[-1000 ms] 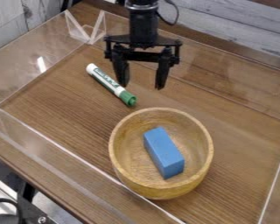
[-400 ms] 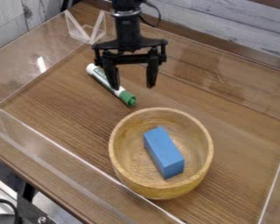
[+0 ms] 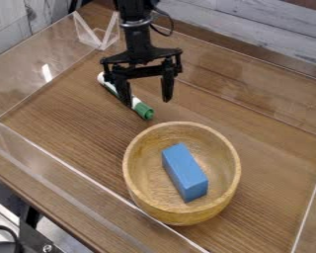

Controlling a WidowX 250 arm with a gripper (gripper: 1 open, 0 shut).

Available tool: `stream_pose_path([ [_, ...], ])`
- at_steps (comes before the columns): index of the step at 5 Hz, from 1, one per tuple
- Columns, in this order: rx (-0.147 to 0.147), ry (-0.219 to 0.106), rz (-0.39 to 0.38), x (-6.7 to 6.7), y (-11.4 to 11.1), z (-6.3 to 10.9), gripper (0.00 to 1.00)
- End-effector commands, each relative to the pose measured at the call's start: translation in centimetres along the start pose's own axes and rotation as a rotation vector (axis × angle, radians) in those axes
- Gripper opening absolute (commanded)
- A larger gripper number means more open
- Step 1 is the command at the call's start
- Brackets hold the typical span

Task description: Put the green marker in the brown bowl

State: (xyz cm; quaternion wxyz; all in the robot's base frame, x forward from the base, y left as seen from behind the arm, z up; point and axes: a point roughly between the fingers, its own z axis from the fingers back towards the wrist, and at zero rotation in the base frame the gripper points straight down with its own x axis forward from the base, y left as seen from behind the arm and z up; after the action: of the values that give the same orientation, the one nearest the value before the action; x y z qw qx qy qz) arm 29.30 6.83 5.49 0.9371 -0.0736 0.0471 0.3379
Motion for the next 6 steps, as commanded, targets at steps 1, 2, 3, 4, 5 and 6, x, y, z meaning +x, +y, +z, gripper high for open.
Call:
stream_pose_path([
  [1, -0.031, -0.044, 0.031, 0.6, 0.1, 0.8, 1.00],
  [2, -0.038, -0.050, 0.045, 0.7, 0.3, 0.4, 1.00],
  [3, -0.037, -0.059, 0.049, 0.7, 0.5, 0.1, 1.00],
  [4, -0.034, -0.071, 0.041, 0.5, 0.5, 0.3, 1.00],
  [5, -0.037, -0.091, 0.021, 0.2, 0.5, 0.8, 1.00],
  [6, -0.042, -0.110, 0.002, -0.1, 0.4, 1.4, 1.00],
])
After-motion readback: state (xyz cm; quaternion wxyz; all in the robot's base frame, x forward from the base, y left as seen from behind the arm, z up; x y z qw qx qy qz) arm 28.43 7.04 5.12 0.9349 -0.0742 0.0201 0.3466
